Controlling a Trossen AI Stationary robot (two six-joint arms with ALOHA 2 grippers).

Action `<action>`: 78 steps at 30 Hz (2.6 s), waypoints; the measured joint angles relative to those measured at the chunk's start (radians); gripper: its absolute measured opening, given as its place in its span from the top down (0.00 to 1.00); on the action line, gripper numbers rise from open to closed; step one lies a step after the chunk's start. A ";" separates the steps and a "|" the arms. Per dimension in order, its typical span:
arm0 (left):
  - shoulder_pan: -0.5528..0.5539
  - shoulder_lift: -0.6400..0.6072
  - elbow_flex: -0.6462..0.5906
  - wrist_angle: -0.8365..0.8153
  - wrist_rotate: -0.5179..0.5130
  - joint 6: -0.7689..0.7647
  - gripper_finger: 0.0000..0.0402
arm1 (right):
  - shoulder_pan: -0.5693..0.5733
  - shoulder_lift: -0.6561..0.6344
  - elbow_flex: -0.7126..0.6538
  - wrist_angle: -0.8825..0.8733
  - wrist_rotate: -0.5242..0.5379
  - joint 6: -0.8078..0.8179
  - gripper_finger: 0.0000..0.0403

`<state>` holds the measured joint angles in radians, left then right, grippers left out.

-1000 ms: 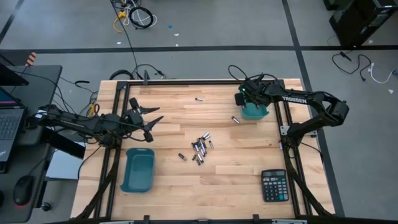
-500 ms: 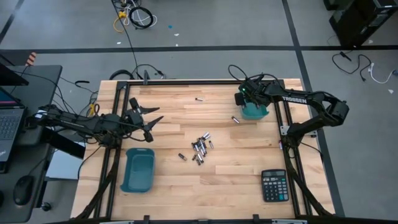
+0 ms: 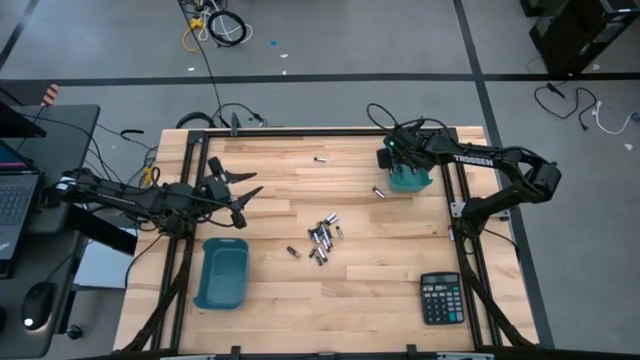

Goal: Sort batteries
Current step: Put the black battery into the green bin

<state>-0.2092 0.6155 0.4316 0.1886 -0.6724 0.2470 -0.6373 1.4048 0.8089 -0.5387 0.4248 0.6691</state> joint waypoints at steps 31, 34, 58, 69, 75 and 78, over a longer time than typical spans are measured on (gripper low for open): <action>0.000 0.019 0.000 -0.052 0.000 -0.071 0.55 | 0.223 0.000 0.246 0.036 -0.285 -0.429 0.80; 0.000 0.022 0.000 -0.055 0.000 -0.071 0.55 | 0.233 0.000 0.246 0.036 -0.288 -0.427 0.80; 0.000 0.046 0.000 -0.054 0.000 -0.069 0.55 | 0.441 0.000 0.246 0.168 -0.354 -0.645 0.80; 0.000 0.046 0.000 -0.103 0.038 -0.103 0.55 | 0.529 0.000 0.246 0.342 -0.313 -0.559 0.80; 0.000 0.090 0.000 -0.124 0.273 -0.147 0.55 | 0.571 0.000 0.246 0.318 -0.313 -0.557 0.80; -0.001 0.147 0.000 -0.082 0.318 -0.148 0.55 | 0.586 0.000 0.246 0.301 -0.313 -0.557 0.80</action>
<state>-0.2098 0.7628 0.4320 0.1070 -0.3541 0.0988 -0.0512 1.4048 1.0554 -0.2374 0.1116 0.1124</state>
